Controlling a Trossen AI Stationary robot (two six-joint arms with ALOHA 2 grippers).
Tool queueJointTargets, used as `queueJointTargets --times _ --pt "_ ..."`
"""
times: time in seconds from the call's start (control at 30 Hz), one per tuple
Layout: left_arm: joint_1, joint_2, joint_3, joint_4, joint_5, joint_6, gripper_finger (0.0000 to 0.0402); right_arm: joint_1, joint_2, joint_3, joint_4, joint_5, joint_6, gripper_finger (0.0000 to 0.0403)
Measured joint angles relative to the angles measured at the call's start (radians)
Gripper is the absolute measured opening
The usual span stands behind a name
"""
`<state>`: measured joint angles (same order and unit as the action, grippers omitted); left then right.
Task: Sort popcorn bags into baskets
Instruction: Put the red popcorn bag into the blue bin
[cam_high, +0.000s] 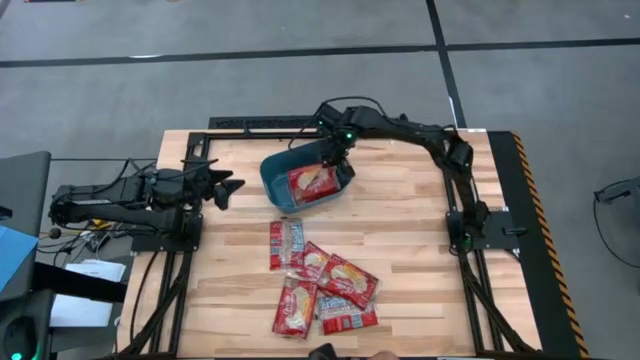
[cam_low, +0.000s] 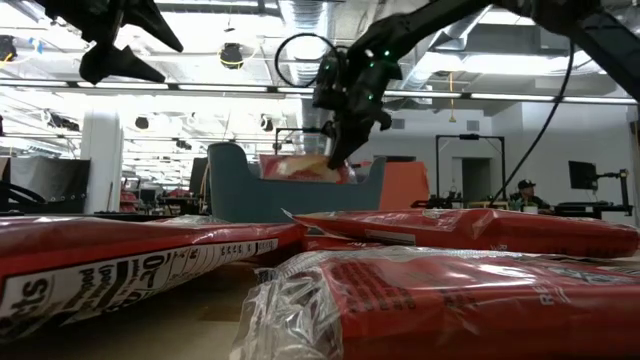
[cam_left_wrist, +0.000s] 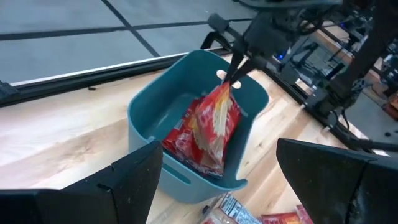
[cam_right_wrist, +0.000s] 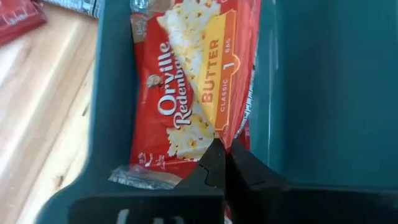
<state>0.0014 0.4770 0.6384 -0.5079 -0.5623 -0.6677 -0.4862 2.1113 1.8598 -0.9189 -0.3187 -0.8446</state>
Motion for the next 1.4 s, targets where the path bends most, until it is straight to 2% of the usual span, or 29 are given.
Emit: queueJointTargets --times 0.33,0.5,0.83,1.03,1.2,1.4 --pt "0.000 0.000 0.000 0.000 -0.035 -0.011 0.0303 -0.002 0.038 0.008 0.036 0.013 -0.055 0.0024" --pt "0.000 0.000 0.000 0.000 -0.052 -0.011 0.0303 -0.002 0.037 0.008 0.088 0.055 -0.056 0.0062" --pt "0.000 0.000 0.000 -0.004 -0.052 -0.007 0.0303 -0.004 0.036 0.009 0.146 0.058 -0.009 0.0141" --pt "0.000 0.000 0.000 -0.004 -0.052 -0.005 0.0303 0.005 -0.018 0.056 0.042 0.032 0.071 0.0173" --pt "0.000 0.000 0.000 -0.004 -0.053 0.030 0.0303 0.047 -0.042 0.061 0.004 -0.026 0.159 0.0160" --pt "0.000 0.000 0.000 -0.005 -0.051 0.029 0.0303 0.091 0.007 0.060 0.037 -0.038 0.159 0.0090"
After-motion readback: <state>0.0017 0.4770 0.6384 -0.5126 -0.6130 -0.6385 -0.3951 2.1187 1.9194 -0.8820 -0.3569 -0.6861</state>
